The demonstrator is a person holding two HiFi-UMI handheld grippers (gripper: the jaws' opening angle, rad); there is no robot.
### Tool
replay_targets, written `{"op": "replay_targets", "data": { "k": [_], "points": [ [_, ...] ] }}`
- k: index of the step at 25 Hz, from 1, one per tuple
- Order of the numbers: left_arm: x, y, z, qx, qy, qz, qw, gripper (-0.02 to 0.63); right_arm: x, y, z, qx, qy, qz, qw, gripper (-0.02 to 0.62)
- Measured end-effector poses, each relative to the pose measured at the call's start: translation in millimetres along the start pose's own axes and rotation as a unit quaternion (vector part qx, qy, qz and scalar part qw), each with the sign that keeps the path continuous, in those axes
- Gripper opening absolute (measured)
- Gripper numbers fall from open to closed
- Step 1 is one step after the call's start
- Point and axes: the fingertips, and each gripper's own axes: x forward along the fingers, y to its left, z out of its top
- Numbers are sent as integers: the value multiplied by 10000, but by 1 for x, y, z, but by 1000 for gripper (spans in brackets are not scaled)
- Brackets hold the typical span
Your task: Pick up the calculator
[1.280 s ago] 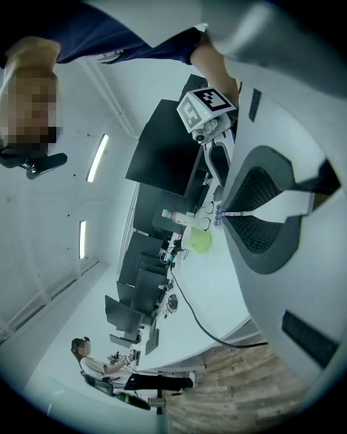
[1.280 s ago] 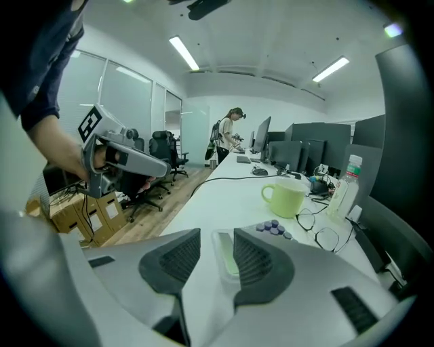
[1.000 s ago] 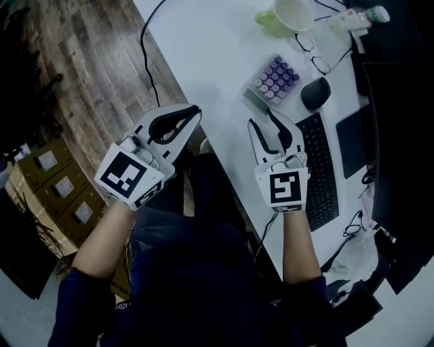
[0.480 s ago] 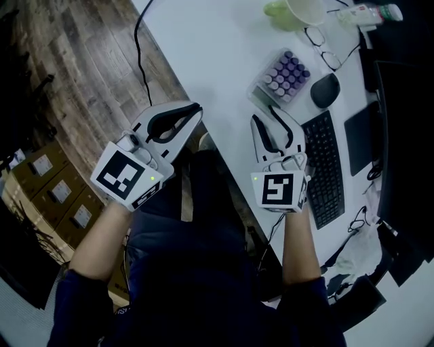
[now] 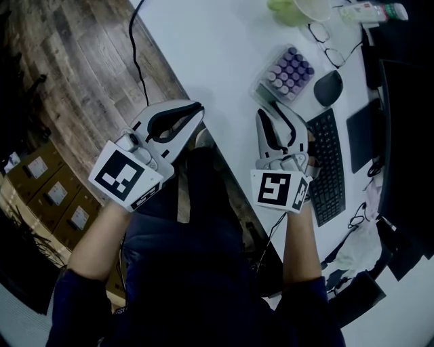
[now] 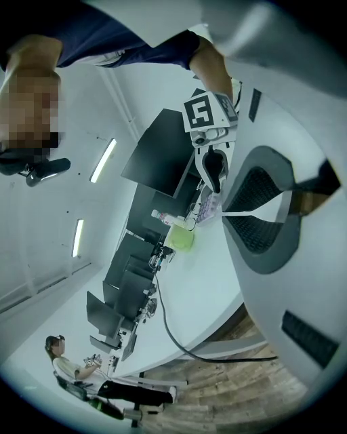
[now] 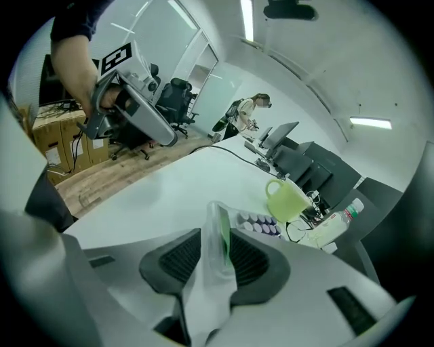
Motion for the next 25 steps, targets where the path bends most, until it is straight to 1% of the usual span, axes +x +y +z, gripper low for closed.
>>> {"op": "replay_targets", "data": {
  "k": [9,13,20,25],
  "points": [
    [-3,6,-1,-74,-53,-43,9999,43,0,-2,-3,-172,107,-228,9995,124],
    [-2,3,-2,-72,-30,-92,9999,43,0,-2,-5,-176,123,-321,9993,103],
    [-2,-3,2,-1,-13,-153,9999,43,0,-2,-5,-328,141,-406,9985,92],
    [0,-4,8,62,-21,-168,9998,41,-2,-4,0,-334,77,-471,9983,83]
  ]
}}
